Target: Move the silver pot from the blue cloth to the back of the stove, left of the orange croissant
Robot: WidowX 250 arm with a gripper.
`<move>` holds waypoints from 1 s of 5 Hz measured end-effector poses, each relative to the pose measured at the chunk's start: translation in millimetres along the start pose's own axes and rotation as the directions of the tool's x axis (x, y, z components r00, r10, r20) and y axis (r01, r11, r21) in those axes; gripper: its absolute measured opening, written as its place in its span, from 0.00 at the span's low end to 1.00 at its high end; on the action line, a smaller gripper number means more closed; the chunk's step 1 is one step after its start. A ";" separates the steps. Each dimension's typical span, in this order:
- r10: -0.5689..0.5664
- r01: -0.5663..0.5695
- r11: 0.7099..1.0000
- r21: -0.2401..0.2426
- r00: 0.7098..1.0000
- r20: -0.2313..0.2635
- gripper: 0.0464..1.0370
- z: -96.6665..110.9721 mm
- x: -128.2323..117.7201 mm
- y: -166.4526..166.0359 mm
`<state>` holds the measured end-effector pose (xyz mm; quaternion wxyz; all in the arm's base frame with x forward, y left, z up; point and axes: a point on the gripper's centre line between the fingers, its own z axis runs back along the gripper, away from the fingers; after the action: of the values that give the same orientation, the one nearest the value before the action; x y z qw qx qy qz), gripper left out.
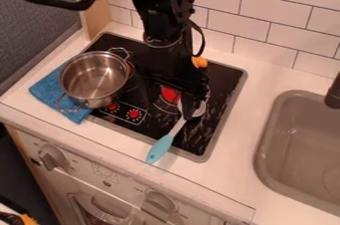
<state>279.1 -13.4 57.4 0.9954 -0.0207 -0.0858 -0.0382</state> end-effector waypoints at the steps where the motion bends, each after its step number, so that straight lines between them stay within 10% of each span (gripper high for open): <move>1: -0.005 0.005 1.000 0.000 1.000 -0.025 0.96 -4.8 -3.9 0.2; 5: 0.103 -0.100 0.990 0.095 0.994 -0.034 0.96 1.9 0.5 69.6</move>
<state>284.7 56.0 56.9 0.9974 0.0221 -0.0671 0.0161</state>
